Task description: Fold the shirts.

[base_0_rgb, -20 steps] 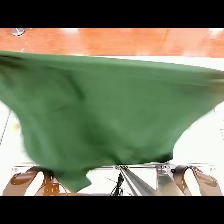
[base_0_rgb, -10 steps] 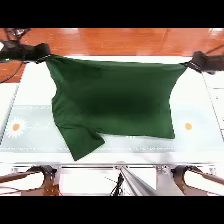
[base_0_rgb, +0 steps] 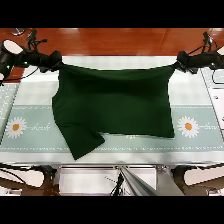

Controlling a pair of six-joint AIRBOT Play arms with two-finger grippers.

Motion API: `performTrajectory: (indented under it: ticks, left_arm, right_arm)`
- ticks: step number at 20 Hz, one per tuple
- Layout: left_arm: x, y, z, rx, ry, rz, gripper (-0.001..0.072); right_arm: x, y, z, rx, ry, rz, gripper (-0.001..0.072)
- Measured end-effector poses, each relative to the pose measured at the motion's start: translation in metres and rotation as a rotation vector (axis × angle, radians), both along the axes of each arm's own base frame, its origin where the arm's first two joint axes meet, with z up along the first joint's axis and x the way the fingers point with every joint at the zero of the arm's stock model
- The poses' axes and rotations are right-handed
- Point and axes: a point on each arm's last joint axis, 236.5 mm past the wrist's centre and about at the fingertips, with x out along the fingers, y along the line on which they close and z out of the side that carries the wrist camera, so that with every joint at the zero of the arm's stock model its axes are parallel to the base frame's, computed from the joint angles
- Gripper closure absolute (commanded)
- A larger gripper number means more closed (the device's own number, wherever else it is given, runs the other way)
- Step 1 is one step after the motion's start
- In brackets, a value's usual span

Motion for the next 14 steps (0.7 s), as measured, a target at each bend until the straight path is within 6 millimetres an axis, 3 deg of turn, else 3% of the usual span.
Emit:
performTrajectory:
  ticks: [8,9,10,11,14]
  left_arm:
    - [-0.082,0.016,-0.084,0.046,0.321,-0.094,0.0674]
    - [-0.087,0.016,-0.091,0.047,0.343,-0.098,0.0486]
    - [-0.090,0.015,-0.096,0.045,0.357,-0.100,0.0053]
    - [-0.094,0.015,-0.100,0.047,0.370,-0.104,0.0002]
    - [-0.104,0.016,-0.098,0.035,0.411,-0.126,0.0003]
  right_arm:
    - [-0.073,-0.006,-0.068,-0.026,0.278,0.135,0.0686]
    - [-0.079,-0.006,-0.075,-0.025,0.296,0.138,0.0561]
    - [-0.081,-0.005,-0.081,-0.022,0.304,0.134,0.0203]
    - [-0.084,-0.004,-0.085,-0.016,0.313,0.132,0.0089]
    - [-0.093,0.002,-0.085,0.020,0.333,0.154,0.0090]
